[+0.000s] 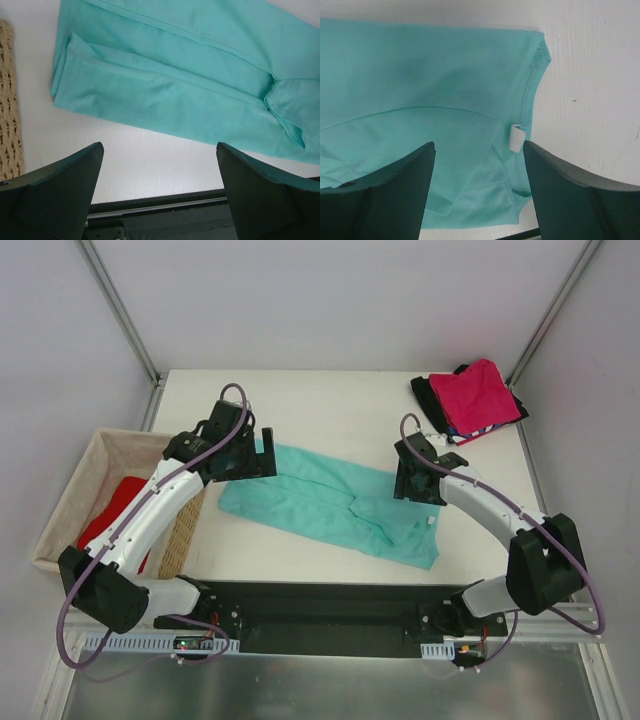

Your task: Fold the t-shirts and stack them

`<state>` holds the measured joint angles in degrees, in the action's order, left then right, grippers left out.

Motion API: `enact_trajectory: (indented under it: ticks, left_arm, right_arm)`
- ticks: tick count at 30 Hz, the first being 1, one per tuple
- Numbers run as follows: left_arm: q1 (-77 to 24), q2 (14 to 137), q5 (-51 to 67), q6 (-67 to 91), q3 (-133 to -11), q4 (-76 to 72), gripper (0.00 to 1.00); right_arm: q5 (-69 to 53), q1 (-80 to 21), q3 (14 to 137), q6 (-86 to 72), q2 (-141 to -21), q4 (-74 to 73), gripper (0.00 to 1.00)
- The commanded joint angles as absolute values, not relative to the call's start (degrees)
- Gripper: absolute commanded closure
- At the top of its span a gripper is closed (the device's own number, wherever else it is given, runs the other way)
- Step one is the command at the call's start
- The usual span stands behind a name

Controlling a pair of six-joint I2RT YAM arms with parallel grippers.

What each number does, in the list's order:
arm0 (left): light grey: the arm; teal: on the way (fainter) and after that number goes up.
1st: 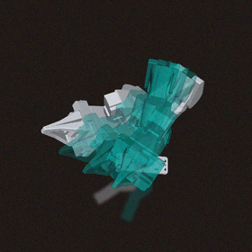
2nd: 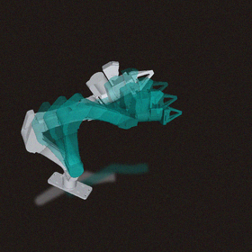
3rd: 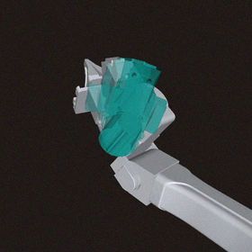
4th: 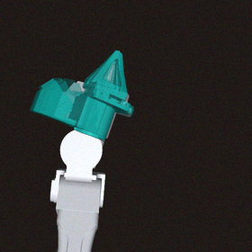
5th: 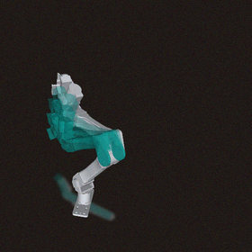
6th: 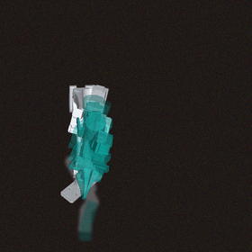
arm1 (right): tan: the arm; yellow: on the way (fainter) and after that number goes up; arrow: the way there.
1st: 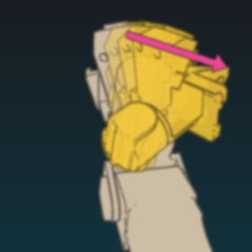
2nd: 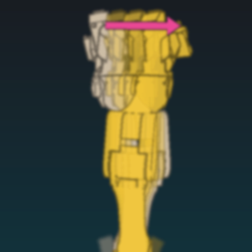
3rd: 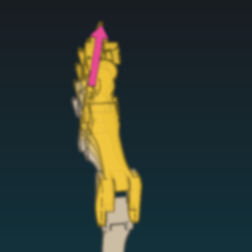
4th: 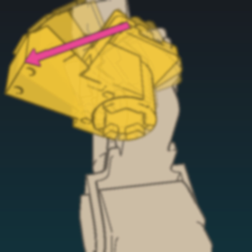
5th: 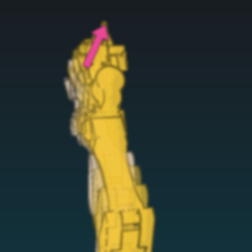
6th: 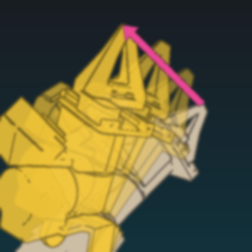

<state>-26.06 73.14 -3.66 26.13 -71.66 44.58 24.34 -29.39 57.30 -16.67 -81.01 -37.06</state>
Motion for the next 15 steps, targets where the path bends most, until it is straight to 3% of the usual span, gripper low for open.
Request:
enact_trajectory:
  ticks: [1,15]
  left_arm:
    - [-24.3,71.2,-3.8,24.5,-71.1,46.5,0.03]
    - [-22.1,73.4,-0.5,22.4,-73.7,46.8,0.03]
  right_arm:
    - [20.7,-27.5,55.9,-18.6,-83.3,-34.5,0.25]
    - [24.0,-27.2,56.2,-19.2,-82.5,-42.1,0.25]
